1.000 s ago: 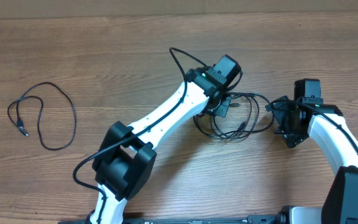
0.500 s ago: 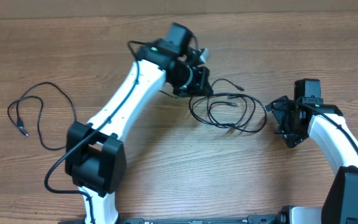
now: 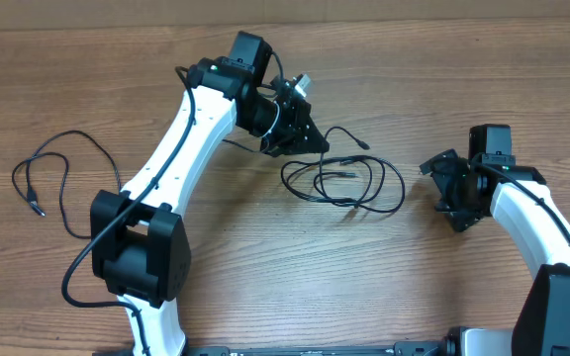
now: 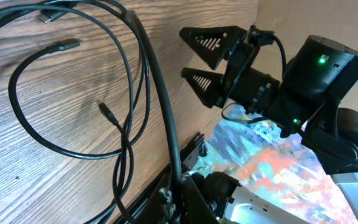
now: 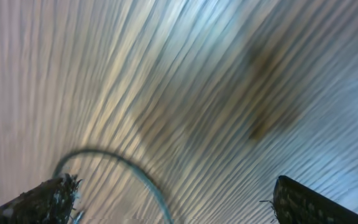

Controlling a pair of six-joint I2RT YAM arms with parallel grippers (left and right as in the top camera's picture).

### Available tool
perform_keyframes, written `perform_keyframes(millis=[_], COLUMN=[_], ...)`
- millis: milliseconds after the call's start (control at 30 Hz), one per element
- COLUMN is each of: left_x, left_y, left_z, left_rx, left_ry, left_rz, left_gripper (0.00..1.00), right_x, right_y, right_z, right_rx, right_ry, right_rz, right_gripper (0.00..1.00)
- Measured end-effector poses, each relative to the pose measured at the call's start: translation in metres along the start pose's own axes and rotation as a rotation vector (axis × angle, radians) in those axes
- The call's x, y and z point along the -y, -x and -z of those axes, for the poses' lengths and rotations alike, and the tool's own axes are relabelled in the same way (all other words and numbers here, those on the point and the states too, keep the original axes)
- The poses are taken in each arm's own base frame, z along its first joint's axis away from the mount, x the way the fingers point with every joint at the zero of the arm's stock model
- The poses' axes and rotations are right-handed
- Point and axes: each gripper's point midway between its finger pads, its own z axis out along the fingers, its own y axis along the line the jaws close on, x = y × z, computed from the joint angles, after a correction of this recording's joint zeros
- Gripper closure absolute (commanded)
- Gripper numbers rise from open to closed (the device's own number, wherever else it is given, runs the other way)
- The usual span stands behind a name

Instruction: Untangle cables

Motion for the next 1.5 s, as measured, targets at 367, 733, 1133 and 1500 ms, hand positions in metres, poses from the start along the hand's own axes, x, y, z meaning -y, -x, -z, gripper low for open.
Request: perform_keyframes(millis=[367, 733, 1133, 1500], left_x=[-0.004, -0.004, -0.003, -0.033], left_y=[-0.002, -0.002, 0.001, 0.027], left_z=[0.000, 0.000, 0.003, 0.056], left_rx=[-0.002, -0.003, 0.007, 0.116], left_ry=[0.021, 0.021, 0.007, -0.036], left_rz=[0.014, 0.022, 0.045, 0.195], left_gripper=[0.96, 0.96, 0.96, 0.96], right_x=[-0.031, -0.067, -0.088, -0.074], right_y=[-0.062, -0.112, -0.157, -0.144], right_z=[0.008, 0.004, -0.040, -0.065], right_rx=[-0.294, -0.357, -0.385, -0.301], right_ry=[0.176, 0.247, 0.250, 0.158], right_rz=[0.123, 0.243, 0.326, 0.304], right_gripper=[0.23, 0.33, 0.96, 0.96])
